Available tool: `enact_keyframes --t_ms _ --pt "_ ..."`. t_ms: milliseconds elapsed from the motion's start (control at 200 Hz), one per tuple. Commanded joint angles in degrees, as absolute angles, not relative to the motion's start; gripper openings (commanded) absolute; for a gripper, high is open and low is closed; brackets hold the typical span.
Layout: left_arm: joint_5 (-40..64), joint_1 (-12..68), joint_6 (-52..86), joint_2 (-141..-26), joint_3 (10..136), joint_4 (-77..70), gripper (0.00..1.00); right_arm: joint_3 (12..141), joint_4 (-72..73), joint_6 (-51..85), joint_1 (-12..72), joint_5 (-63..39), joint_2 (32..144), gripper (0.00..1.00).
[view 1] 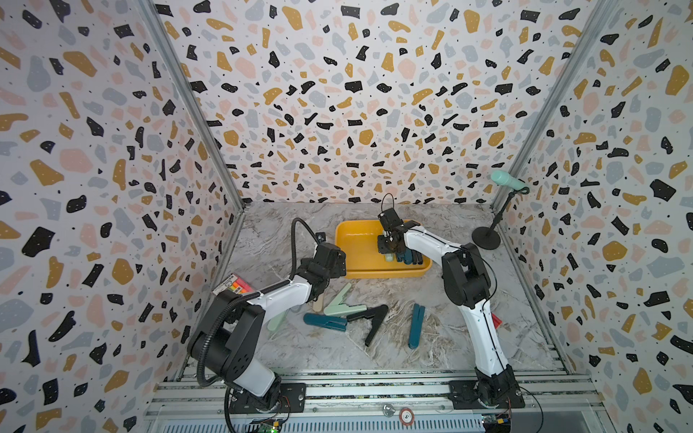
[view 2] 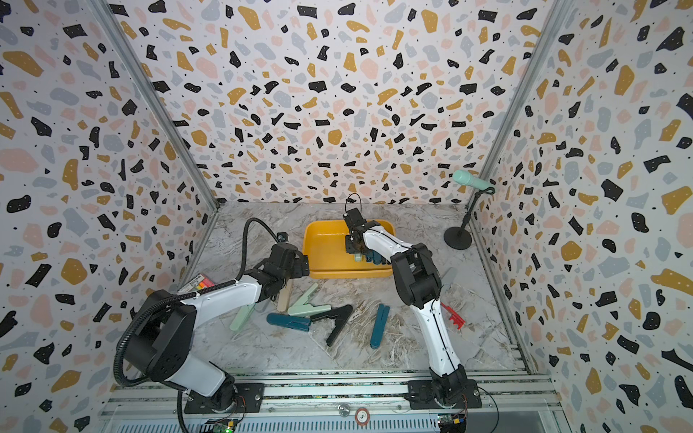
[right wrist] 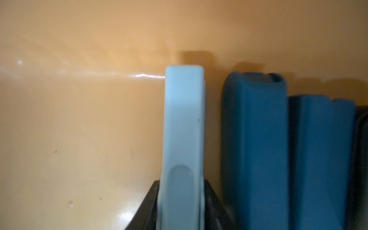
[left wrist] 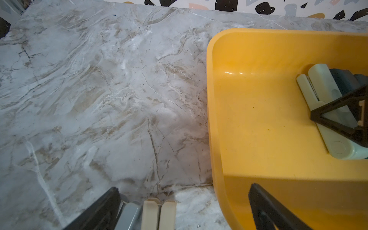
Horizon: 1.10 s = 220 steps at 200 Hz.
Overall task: Put the pruning pliers into the storage box
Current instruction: Place the pruning pliers in the storage box.
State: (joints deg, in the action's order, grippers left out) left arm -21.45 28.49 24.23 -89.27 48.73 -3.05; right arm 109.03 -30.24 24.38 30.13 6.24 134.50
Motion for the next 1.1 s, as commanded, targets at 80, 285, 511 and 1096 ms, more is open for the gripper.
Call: enact_keyframes --t_ms 80,285,511,1096 --pt "-20.9 28.0 24.3 -88.5 50.2 -3.7 0.99 111.1 -31.6 25.3 30.3 7.4 134.2 0.38" --pt "-20.8 28.0 24.3 -87.9 50.1 -3.5 0.99 110.8 -31.0 25.8 30.2 7.5 132.9 0.41" --pt "-19.8 28.0 24.1 -87.0 49.5 -4.5 0.99 110.4 -29.1 25.8 30.3 6.8 128.6 0.57" --pt "-18.8 28.5 23.8 -83.4 46.7 -7.7 1.0 97.5 -22.9 22.0 30.6 10.6 107.8 0.67"
